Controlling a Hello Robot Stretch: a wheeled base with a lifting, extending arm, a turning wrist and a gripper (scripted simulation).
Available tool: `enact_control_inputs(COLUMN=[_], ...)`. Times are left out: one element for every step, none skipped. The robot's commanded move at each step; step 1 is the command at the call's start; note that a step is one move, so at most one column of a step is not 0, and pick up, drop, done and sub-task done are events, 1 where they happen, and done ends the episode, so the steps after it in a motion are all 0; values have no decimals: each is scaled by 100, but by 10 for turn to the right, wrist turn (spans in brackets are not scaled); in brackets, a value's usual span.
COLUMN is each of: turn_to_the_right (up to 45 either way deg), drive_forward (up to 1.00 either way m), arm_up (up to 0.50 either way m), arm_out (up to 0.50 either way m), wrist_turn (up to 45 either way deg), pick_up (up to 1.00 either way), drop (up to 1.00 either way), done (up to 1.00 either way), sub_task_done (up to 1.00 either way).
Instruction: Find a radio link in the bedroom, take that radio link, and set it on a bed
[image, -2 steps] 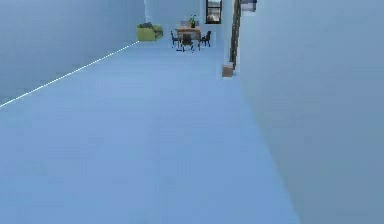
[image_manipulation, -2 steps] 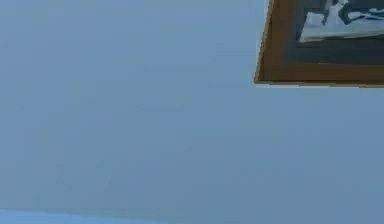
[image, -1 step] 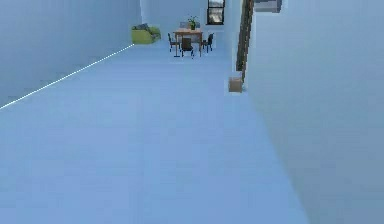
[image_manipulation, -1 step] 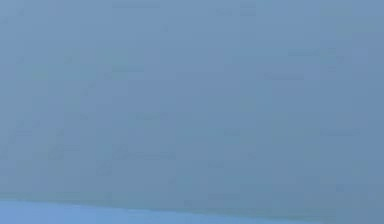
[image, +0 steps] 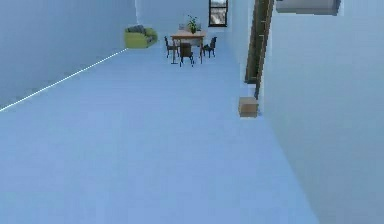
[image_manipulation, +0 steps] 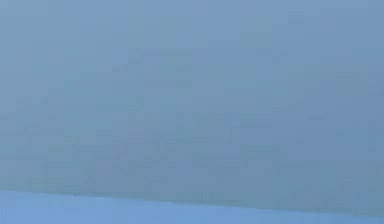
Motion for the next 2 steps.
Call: enact_control_inputs(turn_to_the_right=[0,0], drive_forward=[100,100], arm_up=[0,0], arm_out=[0,0], wrist_turn=[0,0], pick_up=[0,0], drop=[0,0], done=[0,0], sub_task_done=[0,0])
